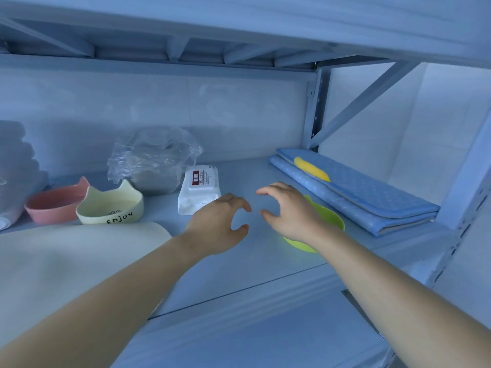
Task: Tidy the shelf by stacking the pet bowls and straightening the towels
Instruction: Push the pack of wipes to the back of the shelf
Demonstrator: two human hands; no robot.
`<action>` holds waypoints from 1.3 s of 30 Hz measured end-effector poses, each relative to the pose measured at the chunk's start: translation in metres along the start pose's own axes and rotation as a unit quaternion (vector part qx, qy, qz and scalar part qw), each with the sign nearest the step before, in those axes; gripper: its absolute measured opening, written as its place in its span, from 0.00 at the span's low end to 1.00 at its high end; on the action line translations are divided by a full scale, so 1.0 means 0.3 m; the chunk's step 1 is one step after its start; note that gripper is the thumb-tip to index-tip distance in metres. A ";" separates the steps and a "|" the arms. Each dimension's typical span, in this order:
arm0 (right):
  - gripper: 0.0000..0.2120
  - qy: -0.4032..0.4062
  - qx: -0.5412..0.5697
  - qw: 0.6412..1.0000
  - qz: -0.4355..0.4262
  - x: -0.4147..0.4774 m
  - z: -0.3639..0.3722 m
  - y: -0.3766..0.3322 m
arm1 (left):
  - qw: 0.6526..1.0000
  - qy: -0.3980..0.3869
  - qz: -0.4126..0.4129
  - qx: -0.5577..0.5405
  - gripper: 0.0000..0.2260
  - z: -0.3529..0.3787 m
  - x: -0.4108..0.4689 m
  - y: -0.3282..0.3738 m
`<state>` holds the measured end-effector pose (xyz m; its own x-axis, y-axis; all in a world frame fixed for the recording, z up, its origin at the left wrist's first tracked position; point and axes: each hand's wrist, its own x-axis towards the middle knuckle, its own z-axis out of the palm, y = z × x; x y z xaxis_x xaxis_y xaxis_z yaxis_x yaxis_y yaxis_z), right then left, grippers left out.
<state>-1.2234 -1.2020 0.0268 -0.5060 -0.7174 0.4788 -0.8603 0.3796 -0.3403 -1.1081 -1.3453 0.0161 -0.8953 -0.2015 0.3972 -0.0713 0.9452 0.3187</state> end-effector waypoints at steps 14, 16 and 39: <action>0.13 -0.049 0.066 0.994 -0.077 0.124 -0.062 0.227 | 0.992 0.082 -0.100 -0.001 0.11 0.119 0.149 0.119; 0.12 -0.069 0.078 0.989 -0.102 0.160 -0.051 0.243 | 0.987 0.098 -0.123 0.015 0.10 0.117 0.143 0.101; 0.41 -0.267 0.021 0.941 -0.205 0.527 0.220 0.100 | 0.970 -0.035 -0.221 0.094 0.45 -0.029 0.191 -0.379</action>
<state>-1.3251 -1.3426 0.0388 -0.0182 -0.9942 0.1064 -0.9678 -0.0092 -0.2517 -1.1475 -1.4666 0.0100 -0.7867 -0.5853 0.1965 -0.5271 0.8024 0.2799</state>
